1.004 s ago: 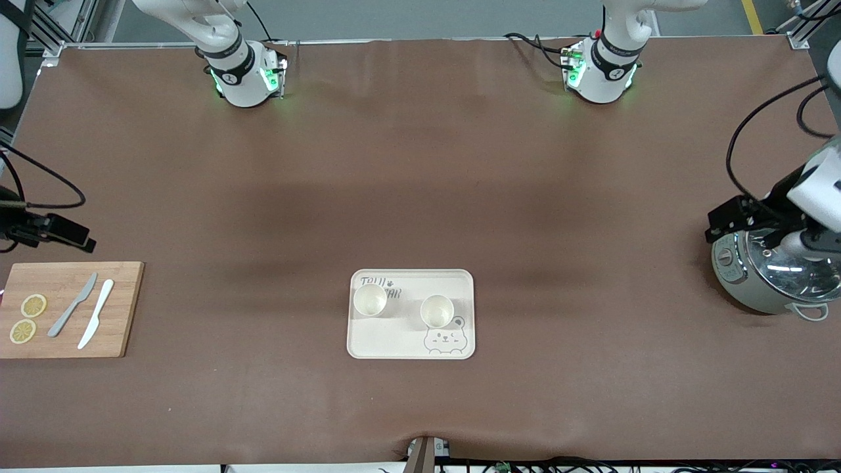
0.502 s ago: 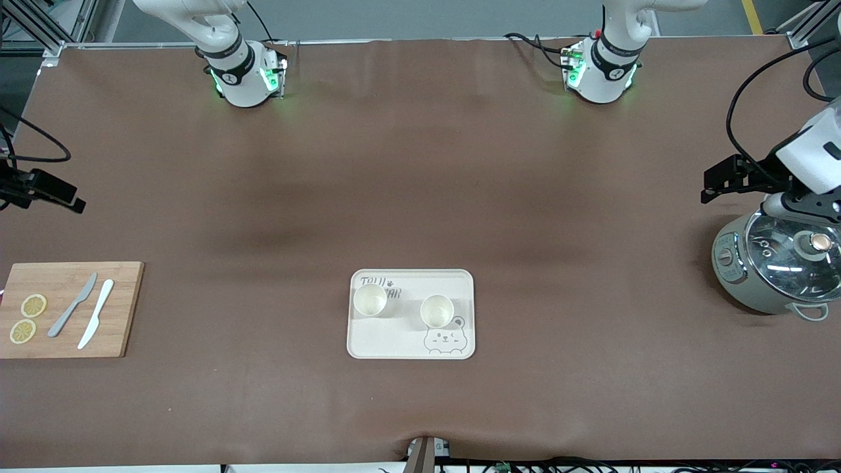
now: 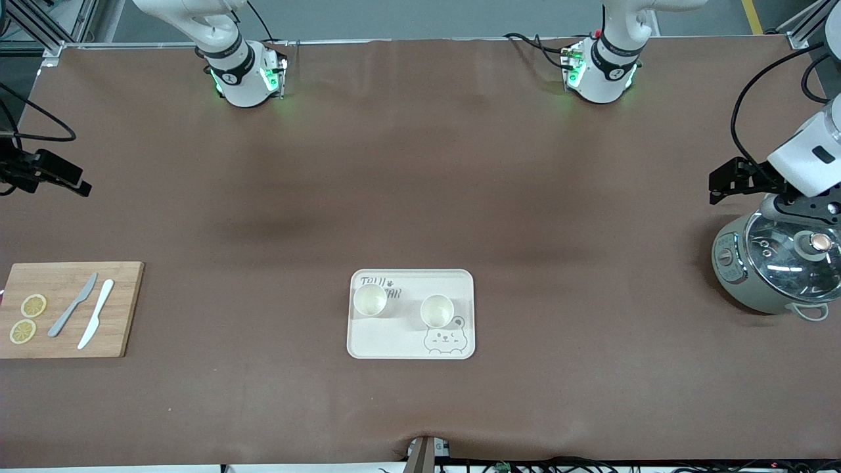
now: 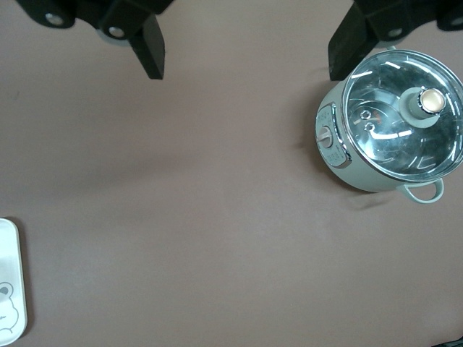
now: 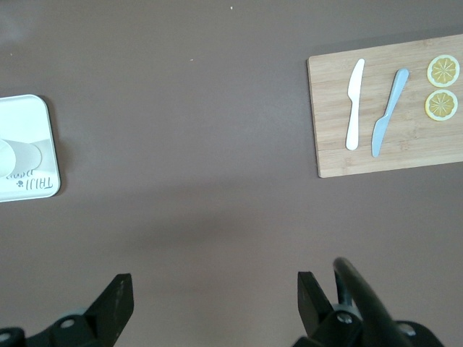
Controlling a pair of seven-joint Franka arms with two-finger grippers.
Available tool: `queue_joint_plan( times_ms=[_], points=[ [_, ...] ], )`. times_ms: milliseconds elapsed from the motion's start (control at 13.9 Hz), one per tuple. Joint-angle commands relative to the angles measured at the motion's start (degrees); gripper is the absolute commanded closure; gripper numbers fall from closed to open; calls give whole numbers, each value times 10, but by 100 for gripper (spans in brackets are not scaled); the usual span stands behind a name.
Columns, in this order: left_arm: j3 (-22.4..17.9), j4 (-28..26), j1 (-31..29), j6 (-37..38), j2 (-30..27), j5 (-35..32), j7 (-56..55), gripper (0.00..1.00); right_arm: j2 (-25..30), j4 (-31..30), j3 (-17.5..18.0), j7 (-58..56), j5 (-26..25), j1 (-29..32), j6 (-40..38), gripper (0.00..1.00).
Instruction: Place white IKEA cup upright on tray with both arms
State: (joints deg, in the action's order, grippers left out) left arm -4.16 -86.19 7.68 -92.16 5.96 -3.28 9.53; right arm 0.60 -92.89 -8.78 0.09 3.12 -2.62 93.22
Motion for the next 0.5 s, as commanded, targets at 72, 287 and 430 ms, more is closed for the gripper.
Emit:
queue_joint_plan(
  times_ms=[72, 287, 430],
  points=[
    [5, -3, 3, 1, -5, -11, -7, 0, 16, -19, 7, -5, -1, 5, 2, 0],
    [6, 9, -1, 2, -2, -5, -10, 0, 14, -17, 7, -5, -3, -2, 3, 0],
    [5, 10, -2, 2, -2, -5, -10, 0, 14, -16, 8, -4, -6, -1, 2, 0]
  ],
)
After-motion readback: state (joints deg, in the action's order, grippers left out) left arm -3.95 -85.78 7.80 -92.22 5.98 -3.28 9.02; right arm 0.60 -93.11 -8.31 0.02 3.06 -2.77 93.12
